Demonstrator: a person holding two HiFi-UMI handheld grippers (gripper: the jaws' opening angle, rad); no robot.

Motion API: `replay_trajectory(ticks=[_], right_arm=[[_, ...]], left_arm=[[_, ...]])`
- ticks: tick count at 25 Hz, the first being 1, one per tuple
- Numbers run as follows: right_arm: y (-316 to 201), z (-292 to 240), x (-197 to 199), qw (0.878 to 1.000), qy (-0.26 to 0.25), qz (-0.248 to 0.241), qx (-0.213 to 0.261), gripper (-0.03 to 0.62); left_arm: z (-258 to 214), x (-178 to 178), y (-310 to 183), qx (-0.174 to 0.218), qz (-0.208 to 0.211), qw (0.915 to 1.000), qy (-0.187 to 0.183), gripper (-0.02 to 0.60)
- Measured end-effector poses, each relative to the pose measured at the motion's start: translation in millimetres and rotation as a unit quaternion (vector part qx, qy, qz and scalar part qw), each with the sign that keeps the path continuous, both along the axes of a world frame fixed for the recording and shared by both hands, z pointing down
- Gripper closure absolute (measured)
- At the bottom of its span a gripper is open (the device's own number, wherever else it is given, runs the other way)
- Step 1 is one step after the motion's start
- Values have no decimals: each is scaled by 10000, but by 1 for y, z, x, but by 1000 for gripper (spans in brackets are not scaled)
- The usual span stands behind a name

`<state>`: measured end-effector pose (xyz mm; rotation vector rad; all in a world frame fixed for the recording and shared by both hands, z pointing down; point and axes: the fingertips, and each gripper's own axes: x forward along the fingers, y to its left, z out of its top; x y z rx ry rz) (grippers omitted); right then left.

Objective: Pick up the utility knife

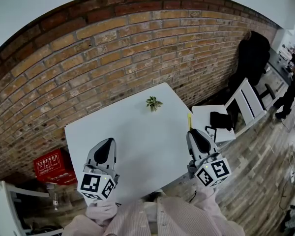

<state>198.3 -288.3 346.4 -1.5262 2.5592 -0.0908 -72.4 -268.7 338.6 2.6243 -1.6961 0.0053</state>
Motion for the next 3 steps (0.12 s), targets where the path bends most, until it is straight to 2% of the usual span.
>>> replay_trajectory(ticks=[3], right_arm=[[0,0,1,10000,2,1,-9,526]], left_arm=[[2,1,1,-19,-5,10000,7,589]])
